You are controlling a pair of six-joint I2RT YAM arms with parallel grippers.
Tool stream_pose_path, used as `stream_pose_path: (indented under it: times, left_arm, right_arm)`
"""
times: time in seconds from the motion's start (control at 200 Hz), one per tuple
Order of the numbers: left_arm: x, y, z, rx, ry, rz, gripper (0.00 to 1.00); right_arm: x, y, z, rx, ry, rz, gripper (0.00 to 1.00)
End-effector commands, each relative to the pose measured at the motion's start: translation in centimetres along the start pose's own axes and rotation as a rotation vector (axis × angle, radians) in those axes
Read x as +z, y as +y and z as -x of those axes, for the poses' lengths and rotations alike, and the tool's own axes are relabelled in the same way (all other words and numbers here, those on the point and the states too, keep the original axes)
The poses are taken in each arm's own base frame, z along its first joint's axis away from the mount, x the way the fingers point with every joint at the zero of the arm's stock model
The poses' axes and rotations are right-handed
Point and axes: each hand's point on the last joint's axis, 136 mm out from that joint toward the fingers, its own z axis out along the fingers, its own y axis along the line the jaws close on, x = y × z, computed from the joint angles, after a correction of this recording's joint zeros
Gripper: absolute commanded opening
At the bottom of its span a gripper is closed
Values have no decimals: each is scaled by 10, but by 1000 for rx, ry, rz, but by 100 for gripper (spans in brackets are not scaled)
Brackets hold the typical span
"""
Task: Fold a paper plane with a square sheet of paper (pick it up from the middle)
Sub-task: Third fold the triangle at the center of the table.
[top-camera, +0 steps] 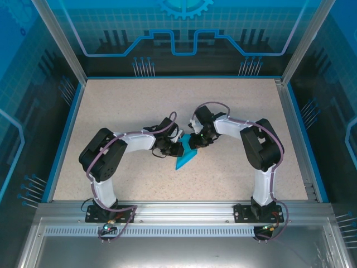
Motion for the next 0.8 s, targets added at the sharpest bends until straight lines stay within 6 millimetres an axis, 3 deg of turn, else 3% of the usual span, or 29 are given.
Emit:
stream_pose_path:
  times: [0.0, 0.13, 0.275, 0.365, 0.55, 0.795]
  left_arm:
    - [16, 18, -16, -14, 69, 44, 14]
    - [18, 16, -15, -29, 74, 34, 14]
    - [23, 10, -11, -54, 82, 0, 14]
    - [27, 9, -9, -82, 91, -8, 14]
    - [30, 3, -2, -133, 90, -36, 14]
    - [31, 3, 0, -122, 94, -32, 14]
  right_arm:
    - [-21, 9, 14, 20, -63, 37, 23]
    - [-58, 6, 24, 76, -172, 34, 28]
    - [-80, -1, 10, 137, -237, 17, 30]
    - [-88, 6, -3, 162, -266, 55, 29]
    - [-86, 26, -26, 224, -294, 162, 23]
    - [-49, 65, -49, 296, -268, 344, 14]
